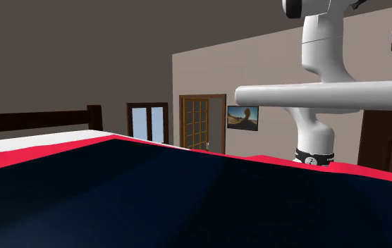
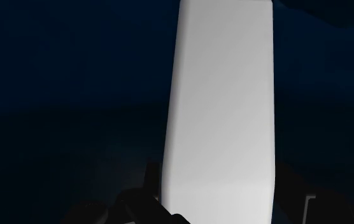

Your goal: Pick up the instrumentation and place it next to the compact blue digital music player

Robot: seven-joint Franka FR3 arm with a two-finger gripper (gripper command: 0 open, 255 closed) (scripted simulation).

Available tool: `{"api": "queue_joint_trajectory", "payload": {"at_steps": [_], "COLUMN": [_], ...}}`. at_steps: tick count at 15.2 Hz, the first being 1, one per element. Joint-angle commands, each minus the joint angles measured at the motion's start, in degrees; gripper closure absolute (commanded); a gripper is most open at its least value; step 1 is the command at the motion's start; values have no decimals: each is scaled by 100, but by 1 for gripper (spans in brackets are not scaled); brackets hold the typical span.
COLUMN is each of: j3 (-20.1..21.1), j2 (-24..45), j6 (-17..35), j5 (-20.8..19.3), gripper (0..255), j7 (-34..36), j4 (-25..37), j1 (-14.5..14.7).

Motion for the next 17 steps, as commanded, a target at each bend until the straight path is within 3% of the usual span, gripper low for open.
{"api": "queue_joint_trajectory", "payload": {"at_steps": [1, 9, 16, 17], "j3": [90, 383, 520, 514], "j2": [89, 707, 1615, 1608], "j6": [-54, -342, -839, -758], "j5": [-50, -331, -676, -673], "gripper": [255, 255, 255, 255], "j7": [278, 1312, 2139, 2143], "j4": [130, 967, 2300, 2212], "j1": [176, 946, 1795, 1787]}}
